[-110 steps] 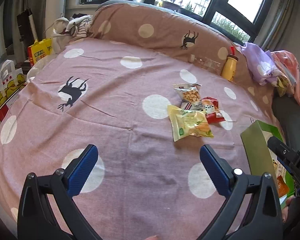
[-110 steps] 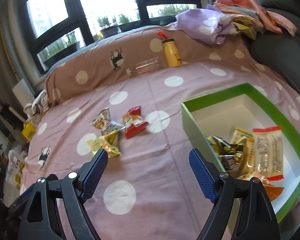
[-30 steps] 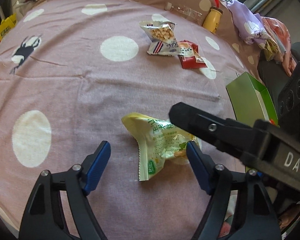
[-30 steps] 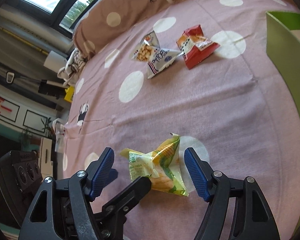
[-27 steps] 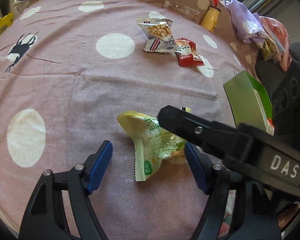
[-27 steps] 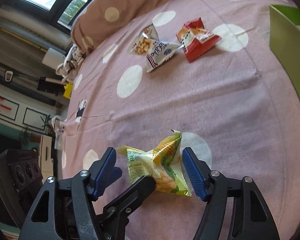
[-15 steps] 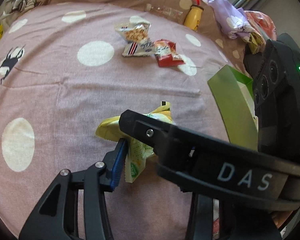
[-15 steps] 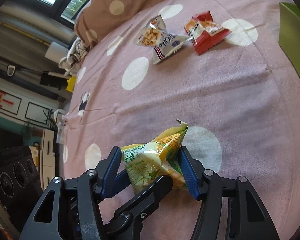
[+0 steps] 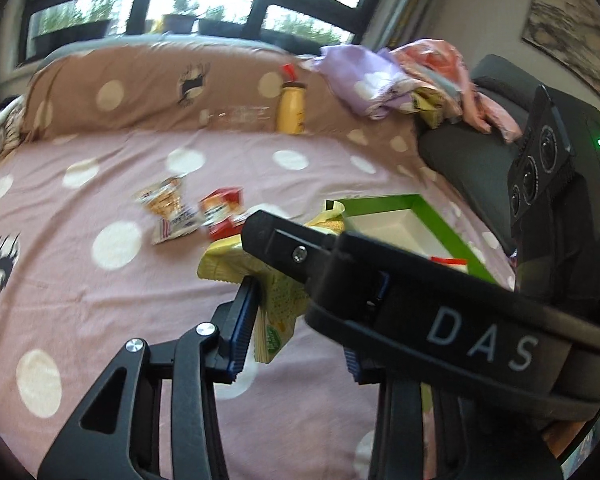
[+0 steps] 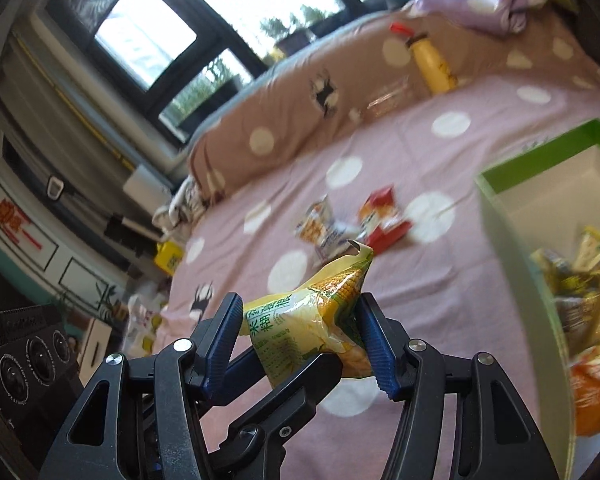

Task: Organize snacks
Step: 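Carry the corn puff bag into the green box and lower it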

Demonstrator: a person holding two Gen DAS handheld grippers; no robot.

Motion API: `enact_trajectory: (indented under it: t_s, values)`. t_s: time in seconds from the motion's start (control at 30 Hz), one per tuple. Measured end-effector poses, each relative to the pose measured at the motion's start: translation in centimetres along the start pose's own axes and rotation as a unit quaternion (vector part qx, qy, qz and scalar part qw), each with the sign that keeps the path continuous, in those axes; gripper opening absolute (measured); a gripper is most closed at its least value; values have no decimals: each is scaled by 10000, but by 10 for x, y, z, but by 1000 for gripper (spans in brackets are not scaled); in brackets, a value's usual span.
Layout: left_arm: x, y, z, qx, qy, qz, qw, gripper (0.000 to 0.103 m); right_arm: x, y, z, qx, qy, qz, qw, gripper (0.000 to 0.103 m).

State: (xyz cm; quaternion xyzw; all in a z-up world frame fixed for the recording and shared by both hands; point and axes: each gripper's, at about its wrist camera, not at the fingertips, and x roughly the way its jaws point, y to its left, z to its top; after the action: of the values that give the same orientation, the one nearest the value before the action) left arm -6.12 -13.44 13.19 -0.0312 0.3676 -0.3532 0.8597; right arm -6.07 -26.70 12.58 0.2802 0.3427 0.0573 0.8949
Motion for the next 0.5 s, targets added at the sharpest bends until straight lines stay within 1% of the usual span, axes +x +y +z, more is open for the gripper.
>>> enact_trajectory:
  t_s: [0.13, 0.27, 0.37, 0.5]
  values:
    - [19, -33, 14, 351, 37, -340, 9988, 34, -33, -23, 11, 214, -670, -218, 9973, 62]
    - [36, -62, 23, 775, 101, -504, 9957, 33, -56, -49, 19, 473, -1130, -344, 9919, 62]
    - [54, -81, 28, 1013, 211, -629, 9926, 32, -66, -68, 23, 741, -1352, -429, 9871, 62]
    - [76, -96, 28, 1204, 408, -826, 9884, 31, -72, -95, 25, 1102, -1473, -623, 9810, 62]
